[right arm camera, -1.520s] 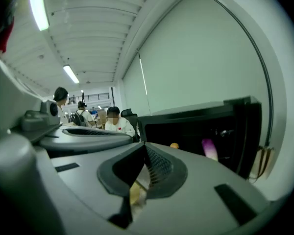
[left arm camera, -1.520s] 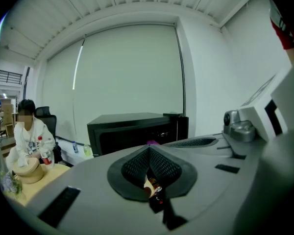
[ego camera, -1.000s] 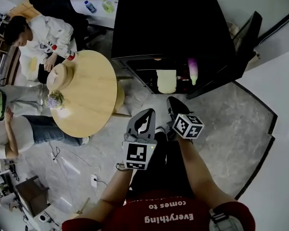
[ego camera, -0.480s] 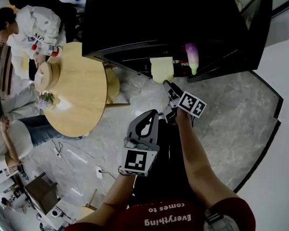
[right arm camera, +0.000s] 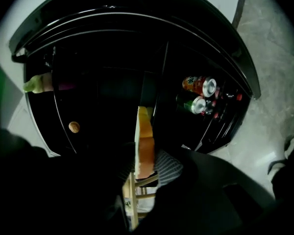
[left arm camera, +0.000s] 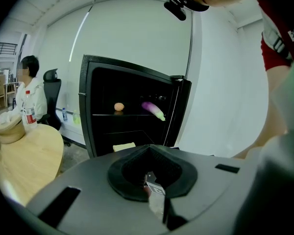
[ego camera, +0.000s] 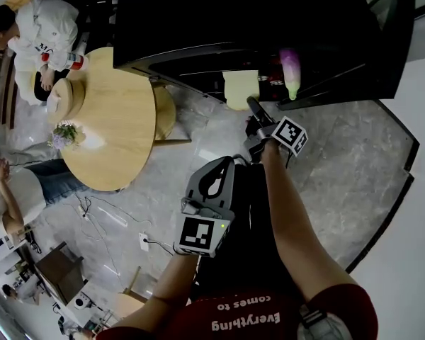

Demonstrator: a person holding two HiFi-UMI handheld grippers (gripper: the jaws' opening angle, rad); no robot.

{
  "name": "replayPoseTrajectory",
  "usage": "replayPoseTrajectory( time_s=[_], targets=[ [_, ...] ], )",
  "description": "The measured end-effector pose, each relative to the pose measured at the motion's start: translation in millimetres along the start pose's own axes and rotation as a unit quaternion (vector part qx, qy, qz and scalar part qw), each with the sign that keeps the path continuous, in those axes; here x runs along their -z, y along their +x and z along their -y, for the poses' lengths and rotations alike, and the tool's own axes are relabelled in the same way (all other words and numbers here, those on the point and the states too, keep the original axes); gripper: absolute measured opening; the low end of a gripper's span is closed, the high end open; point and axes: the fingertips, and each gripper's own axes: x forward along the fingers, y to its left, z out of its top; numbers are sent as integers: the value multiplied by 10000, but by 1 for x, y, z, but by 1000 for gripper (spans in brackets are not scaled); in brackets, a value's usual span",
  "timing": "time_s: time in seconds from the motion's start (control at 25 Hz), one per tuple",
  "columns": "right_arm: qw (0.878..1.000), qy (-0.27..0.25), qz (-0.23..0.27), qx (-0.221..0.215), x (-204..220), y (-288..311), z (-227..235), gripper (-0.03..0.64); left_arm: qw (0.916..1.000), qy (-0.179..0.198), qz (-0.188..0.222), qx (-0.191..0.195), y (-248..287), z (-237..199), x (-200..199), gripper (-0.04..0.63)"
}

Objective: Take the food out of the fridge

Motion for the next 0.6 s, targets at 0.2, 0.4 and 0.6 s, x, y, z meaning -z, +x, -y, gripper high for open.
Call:
replayPoseTrajectory(
  time_s=[0.2,0.4,0.6],
  targets=[
    [9993,275,24,-233,2,-6,-8,98,10000,43,-35,10,-8,-3,-2,2],
    [9990,232,-72,-387,3,-17,-20,92,10000,87,-21,22,-12,-6,-5,2],
    [9978,253,-142,-602,8,-35,-47,92,9998,146,98,59,-17,-8,-20,2]
  ],
)
